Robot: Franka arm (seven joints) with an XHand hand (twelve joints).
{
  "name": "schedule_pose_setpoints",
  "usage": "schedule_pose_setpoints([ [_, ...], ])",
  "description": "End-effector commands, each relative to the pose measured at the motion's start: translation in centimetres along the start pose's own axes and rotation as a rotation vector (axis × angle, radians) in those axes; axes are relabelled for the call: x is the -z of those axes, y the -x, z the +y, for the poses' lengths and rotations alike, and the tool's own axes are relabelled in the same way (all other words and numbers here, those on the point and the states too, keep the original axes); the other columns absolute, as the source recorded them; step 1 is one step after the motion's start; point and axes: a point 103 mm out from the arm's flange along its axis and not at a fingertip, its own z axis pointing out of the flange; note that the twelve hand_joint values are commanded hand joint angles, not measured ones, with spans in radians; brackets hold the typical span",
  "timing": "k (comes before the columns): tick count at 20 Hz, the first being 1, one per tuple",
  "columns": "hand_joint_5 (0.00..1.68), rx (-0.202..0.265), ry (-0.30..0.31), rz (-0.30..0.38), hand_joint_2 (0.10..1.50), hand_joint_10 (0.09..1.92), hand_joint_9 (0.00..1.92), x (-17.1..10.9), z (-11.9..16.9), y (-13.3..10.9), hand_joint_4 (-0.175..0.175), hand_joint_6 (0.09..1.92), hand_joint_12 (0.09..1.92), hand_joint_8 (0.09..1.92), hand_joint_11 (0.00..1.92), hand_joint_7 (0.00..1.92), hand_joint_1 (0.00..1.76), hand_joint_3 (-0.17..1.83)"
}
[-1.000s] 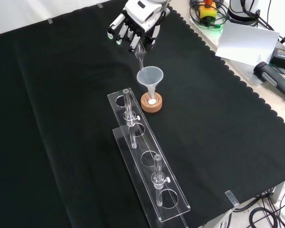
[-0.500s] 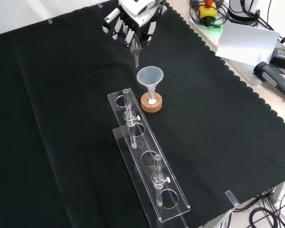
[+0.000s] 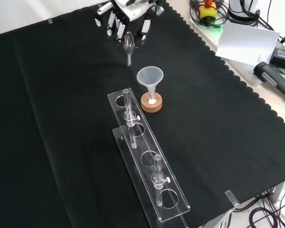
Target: Put the weighing funnel back on the table.
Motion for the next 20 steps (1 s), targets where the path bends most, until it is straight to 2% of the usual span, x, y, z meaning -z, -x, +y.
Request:
schedule_pose_setpoints([
  [1,1.45,-0.175,0.024,0.135,0.57,0.09,1.21,-0.9,1.2,1.5,0.175,0.35,1.52,0.09,0.00,1.71,1.15,0.70],
  [7,1.45,-0.339,0.049,0.259,0.57,0.09,1.21,-1.5,2.1,2.7,0.175,0.35,1.53,0.09,0.00,1.71,1.15,0.70],
  [11,1.45,-0.419,0.038,0.321,0.57,0.09,1.21,-2.5,2.4,3.4,0.175,0.35,1.53,0.09,0.00,1.71,1.15,0.70],
  [14,1.45,-0.452,0.025,0.337,0.57,0.09,1.22,-3.5,2.5,3.8,0.175,0.35,1.53,0.09,0.00,1.72,1.15,0.70],
  [20,1.45,-0.486,-0.016,0.334,0.57,0.09,1.22,-6.0,2.8,4.4,0.175,0.35,1.53,0.09,0.00,1.72,1.15,0.71],
])
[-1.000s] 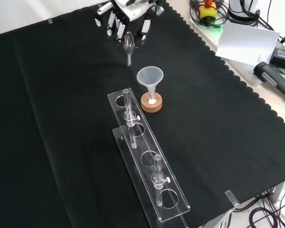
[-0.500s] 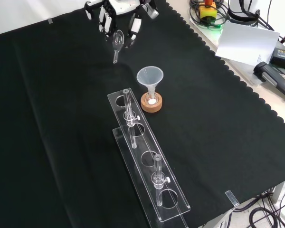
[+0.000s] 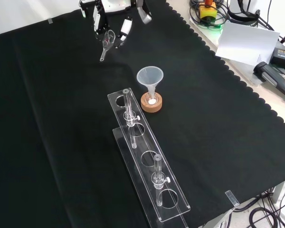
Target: Put the weighing funnel back on the table.
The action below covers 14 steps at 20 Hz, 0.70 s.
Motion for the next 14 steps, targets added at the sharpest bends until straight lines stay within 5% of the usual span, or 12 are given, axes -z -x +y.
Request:
schedule_pose_setpoints([
  [1,1.45,-0.070,-0.020,0.006,0.57,0.09,1.22,-2.2,1.2,1.9,0.175,0.35,1.53,0.09,0.00,1.72,1.15,0.71],
  [14,1.45,-0.229,-0.042,0.011,0.57,0.09,1.22,-7.3,2.9,7.6,0.175,0.35,1.53,0.09,0.00,1.72,1.15,0.71],
])
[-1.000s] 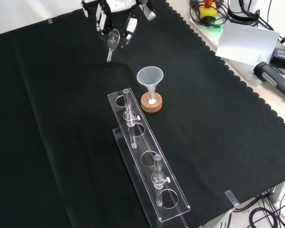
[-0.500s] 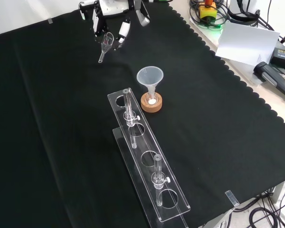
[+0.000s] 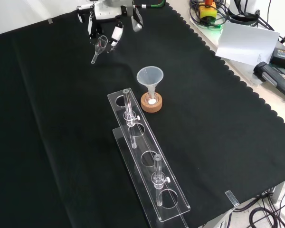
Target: Put the weighing funnel back on the table.
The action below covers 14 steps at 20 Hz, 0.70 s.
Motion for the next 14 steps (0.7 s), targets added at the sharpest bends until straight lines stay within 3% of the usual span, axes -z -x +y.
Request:
schedule_pose_setpoints([
  [1,1.45,-0.090,-0.011,0.005,0.57,0.09,1.22,-2.3,1.2,3.1,0.175,0.35,1.53,0.09,0.00,1.72,1.15,0.71],
  [5,1.45,-0.121,-0.024,0.013,0.57,0.09,1.22,-3.5,1.1,4.0,0.175,0.35,1.53,0.09,0.00,1.72,1.15,0.71],
  [14,1.45,-0.122,-0.046,0.025,0.57,0.09,1.22,-6.2,0.1,2.1,0.175,0.34,1.53,0.09,0.00,1.72,1.15,0.71],
])
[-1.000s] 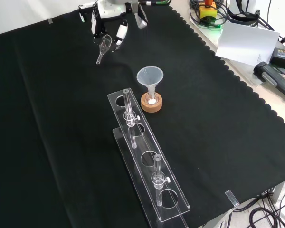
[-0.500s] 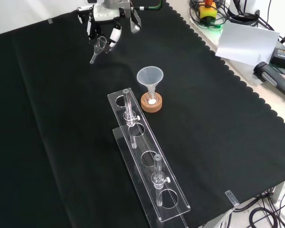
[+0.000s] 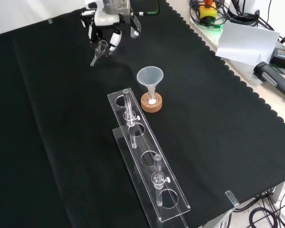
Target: Put the weighing funnel back on the table.
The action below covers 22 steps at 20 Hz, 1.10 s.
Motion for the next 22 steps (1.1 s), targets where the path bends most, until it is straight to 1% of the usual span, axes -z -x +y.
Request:
schedule_pose_setpoints([
  [1,1.45,-0.012,-0.015,0.014,0.57,0.09,1.22,-1.8,-0.7,-1.1,0.175,0.34,1.53,0.09,0.00,1.72,1.15,0.71],
  [6,1.46,-0.029,-0.034,0.020,0.57,0.09,1.22,-3.6,-0.9,-1.3,0.175,0.34,1.53,0.09,0.00,1.72,1.15,0.71],
  [15,1.46,-0.058,-0.060,0.025,0.57,0.09,1.23,-6.1,-0.9,-0.6,0.175,0.34,1.53,0.09,0.00,1.72,1.15,0.71],
  [19,1.46,-0.059,-0.070,0.017,0.57,0.09,1.23,-7.0,-1.0,-0.6,0.175,0.34,1.53,0.09,0.00,1.72,1.15,0.71],
  [22,1.46,-0.051,-0.076,0.002,0.57,0.09,1.23,-7.4,-1.2,-0.8,0.175,0.34,1.53,0.09,0.00,1.72,1.15,0.71],
])
